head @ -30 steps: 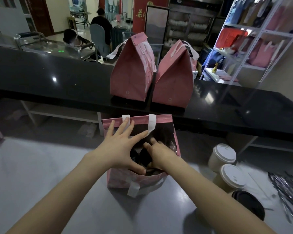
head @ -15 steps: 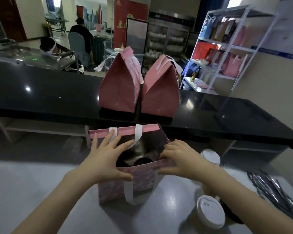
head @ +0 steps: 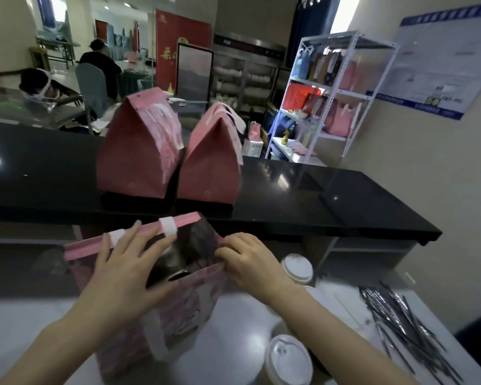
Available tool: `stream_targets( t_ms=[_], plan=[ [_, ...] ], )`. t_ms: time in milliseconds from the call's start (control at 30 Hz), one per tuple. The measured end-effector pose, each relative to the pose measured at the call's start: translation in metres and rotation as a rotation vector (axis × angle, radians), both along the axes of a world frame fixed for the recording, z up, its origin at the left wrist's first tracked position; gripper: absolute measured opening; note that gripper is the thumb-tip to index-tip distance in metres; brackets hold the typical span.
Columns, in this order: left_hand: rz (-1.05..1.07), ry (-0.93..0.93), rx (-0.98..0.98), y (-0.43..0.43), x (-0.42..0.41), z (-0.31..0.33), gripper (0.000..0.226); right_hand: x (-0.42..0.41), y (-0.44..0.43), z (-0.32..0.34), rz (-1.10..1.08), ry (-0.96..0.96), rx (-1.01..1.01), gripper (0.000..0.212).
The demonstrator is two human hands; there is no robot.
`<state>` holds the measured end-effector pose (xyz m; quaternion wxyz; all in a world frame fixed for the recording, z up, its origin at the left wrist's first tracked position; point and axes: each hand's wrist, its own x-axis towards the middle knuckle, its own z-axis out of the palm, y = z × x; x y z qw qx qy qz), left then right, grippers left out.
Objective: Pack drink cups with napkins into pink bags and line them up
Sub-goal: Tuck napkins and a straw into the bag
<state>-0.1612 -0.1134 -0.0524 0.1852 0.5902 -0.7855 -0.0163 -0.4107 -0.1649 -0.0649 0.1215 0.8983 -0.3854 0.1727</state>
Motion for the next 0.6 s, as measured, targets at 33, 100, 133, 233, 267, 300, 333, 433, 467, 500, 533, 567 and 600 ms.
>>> stream_targets(
  t_ms=[33,100,133,233,267,300,333,433,467,500,533,567,600],
  plan=[
    [-0.035,0.062,-0.07,0.001,-0.012,0.004,0.073,-0.009,0.001,0.0,0.021,-0.038,-0.006,0.028],
    [-0.121,0.159,-0.205,0.001,-0.045,0.007,0.06,-0.033,0.004,0.003,0.015,-0.064,0.001,0.03],
    [-0.164,0.189,-0.248,-0.001,-0.064,0.008,0.048,-0.049,0.004,0.005,-0.001,-0.054,0.018,0.03],
    [-0.252,0.281,-0.23,-0.013,-0.131,0.007,0.019,-0.111,0.003,0.009,-0.09,-0.022,0.104,0.027],
    [-0.275,0.298,-0.193,-0.019,-0.154,0.005,0.016,-0.135,0.002,0.009,-0.14,-0.012,0.145,0.027],
    [-0.301,0.31,-0.145,-0.025,-0.178,0.002,0.013,-0.16,0.0,0.007,-0.197,-0.007,0.192,0.026],
    [-0.323,0.322,-0.084,-0.031,-0.202,-0.002,0.011,-0.184,-0.002,0.004,-0.257,-0.005,0.247,0.026],
    [-0.37,0.344,0.092,-0.052,-0.277,-0.02,0.009,-0.255,-0.006,-0.015,-0.416,-0.007,0.414,0.024],
    [-0.389,0.337,0.142,-0.059,-0.3,-0.028,0.009,-0.277,-0.007,-0.023,-0.47,-0.024,0.462,0.023],
    [-0.409,0.316,0.189,-0.066,-0.322,-0.036,0.01,-0.298,-0.007,-0.032,-0.522,-0.05,0.507,0.024],
    [-0.426,0.281,0.232,-0.073,-0.344,-0.045,0.012,-0.316,-0.008,-0.042,-0.564,-0.074,0.549,0.027],
    [-0.435,0.236,0.273,-0.081,-0.363,-0.053,0.015,-0.333,-0.008,-0.052,-0.596,-0.094,0.584,0.029],
    [-0.433,0.191,0.314,-0.088,-0.38,-0.062,0.018,-0.348,-0.008,-0.061,-0.623,-0.111,0.616,0.031]
  ],
)
